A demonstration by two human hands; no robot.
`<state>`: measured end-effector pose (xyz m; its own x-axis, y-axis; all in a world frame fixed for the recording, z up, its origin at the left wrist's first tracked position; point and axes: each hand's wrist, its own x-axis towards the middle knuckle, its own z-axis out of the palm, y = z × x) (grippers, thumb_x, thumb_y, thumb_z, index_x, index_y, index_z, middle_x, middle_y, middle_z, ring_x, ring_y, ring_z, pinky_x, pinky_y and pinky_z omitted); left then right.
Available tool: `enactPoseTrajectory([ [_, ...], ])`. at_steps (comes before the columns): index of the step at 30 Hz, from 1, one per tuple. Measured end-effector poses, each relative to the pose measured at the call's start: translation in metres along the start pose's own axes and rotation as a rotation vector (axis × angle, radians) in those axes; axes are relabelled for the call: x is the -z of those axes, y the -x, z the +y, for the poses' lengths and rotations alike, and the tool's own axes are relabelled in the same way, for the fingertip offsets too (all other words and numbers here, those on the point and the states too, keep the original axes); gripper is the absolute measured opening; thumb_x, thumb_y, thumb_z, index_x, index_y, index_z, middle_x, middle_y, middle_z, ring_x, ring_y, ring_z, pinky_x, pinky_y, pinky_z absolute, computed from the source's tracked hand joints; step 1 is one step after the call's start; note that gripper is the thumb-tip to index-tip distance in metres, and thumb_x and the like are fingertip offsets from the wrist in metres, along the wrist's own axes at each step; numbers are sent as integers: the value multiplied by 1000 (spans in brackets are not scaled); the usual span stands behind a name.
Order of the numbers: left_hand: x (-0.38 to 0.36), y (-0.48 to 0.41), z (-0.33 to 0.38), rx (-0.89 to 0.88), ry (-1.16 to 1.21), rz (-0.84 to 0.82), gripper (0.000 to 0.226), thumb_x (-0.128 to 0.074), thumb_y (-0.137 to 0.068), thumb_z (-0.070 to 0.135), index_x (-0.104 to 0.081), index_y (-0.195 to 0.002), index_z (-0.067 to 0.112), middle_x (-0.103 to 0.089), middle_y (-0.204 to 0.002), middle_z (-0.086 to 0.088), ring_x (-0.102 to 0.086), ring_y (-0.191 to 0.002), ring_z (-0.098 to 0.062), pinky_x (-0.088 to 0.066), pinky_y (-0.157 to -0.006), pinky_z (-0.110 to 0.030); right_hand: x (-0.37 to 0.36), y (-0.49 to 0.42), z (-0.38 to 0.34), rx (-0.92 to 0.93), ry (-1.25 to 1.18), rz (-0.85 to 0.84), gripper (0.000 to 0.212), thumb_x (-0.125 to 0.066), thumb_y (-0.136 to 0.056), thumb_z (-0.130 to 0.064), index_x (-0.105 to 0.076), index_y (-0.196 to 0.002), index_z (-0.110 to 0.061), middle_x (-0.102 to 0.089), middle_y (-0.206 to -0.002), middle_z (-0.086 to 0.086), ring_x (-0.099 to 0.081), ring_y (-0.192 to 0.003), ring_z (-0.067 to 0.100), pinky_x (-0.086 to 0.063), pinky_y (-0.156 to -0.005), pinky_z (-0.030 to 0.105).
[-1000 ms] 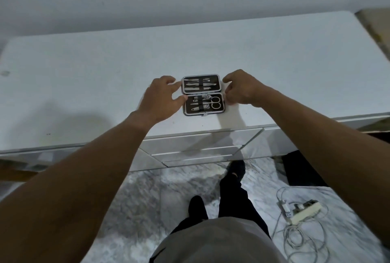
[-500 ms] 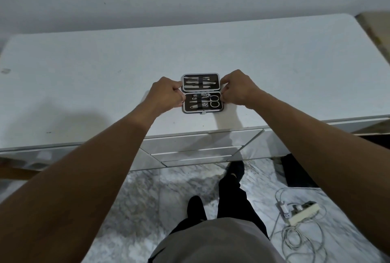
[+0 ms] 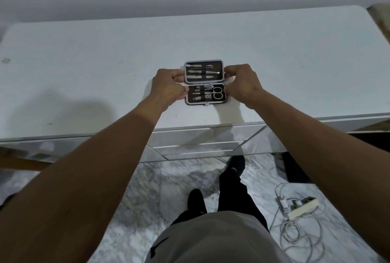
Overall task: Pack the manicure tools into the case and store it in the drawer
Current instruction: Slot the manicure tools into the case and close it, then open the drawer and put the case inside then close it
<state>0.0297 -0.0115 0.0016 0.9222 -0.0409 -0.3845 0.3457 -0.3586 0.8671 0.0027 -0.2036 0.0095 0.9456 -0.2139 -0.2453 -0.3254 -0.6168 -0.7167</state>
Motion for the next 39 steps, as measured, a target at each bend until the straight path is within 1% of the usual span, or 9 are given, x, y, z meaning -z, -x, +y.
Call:
enactPoseTrajectory([
  [3, -2, 3, -3, -38, -27, 58, 35, -72, -78, -11, -66, -102, 13, -69, -90, -2, -70, -88, -21, -60, -71, -29, -1, 5, -2, -75, -202, 11, 31, -60, -72, -5, -64, -99, -18, -68, -88, -1, -65, -82, 21, -53, -71, 31],
  [6, -7, 7, -9, -87, -81, 140, 25, -70, -80, -2, -72, -92, 19, -73, -86, 1, -72, -84, -16, -60, -76, -29, 1, 5, -2, -130, -325, 23, 11, -63, -62, -20, -68, -71, -24, -71, -74, -2, -71, -82, 28, -60, -80, 47],
  [11, -7, 25, -12, -139, -220, 170, 36, -65, -81, 13, -72, -115, 24, -70, -97, 14, -63, -93, -3, -39, -66, 3, 6, 25, -7, -43, -227, -23, 23, -54, -70, -23, -58, -47, -21, -51, -50, -8, -46, -57, 21, -40, -61, 40],
  [13, -2, 31, -17, -179, -219, 98, 47, -68, -80, 17, -65, -126, 22, -70, -106, 13, -63, -101, -1, -43, -83, -5, 3, 30, -3, 10, -140, -15, 18, -59, -79, -23, -74, -76, -15, -72, -78, 6, -63, -77, 29, -50, -76, 41],
  [16, 3, 34, -23, -258, -292, -1, 53, -74, -79, 22, -61, -131, 18, -69, -115, 8, -62, -105, -2, -46, -97, -19, -1, 35, 1, 95, 42, 8, 26, -61, -88, -19, -70, -110, -7, -72, -111, 15, -64, -106, 28, -49, -93, 35],
  [20, 2, 29, -24, -317, -362, 14, 50, -77, -81, 21, -63, -128, 11, -54, -126, 7, -58, -102, -7, -40, -86, -2, -4, 35, 5, 156, 118, 28, 26, -62, -88, -17, -71, -112, -10, -73, -108, 12, -66, -104, 27, -51, -90, 31],
  [27, 0, 26, -20, -391, -509, 30, 31, -74, -84, 17, -71, -111, 2, -59, -94, -2, -56, -88, -16, -44, -82, -24, -9, 32, 5, 162, 171, 49, 25, -65, -87, -14, -72, -110, -7, -73, -104, 13, -65, -99, 27, -50, -82, 26],
  [33, -4, 22, -19, -391, -599, 26, 19, -72, -84, 20, -73, -97, 6, -65, -83, -5, -61, -81, -23, -35, -59, -16, -15, 32, 2, 130, 209, 70, 25, -64, -86, -7, -69, -110, -1, -70, -109, 18, -65, -102, 32, -52, -90, 36],
  [39, -6, 35, -23, -338, -527, 58, 39, -70, -88, 18, -63, -124, 4, -64, -117, -5, -61, -106, -21, -37, -81, -18, -13, 42, 1, 135, 249, 52, 31, -60, -90, -14, -62, -120, -6, -65, -120, 13, -60, -110, 30, -48, -97, 38],
])
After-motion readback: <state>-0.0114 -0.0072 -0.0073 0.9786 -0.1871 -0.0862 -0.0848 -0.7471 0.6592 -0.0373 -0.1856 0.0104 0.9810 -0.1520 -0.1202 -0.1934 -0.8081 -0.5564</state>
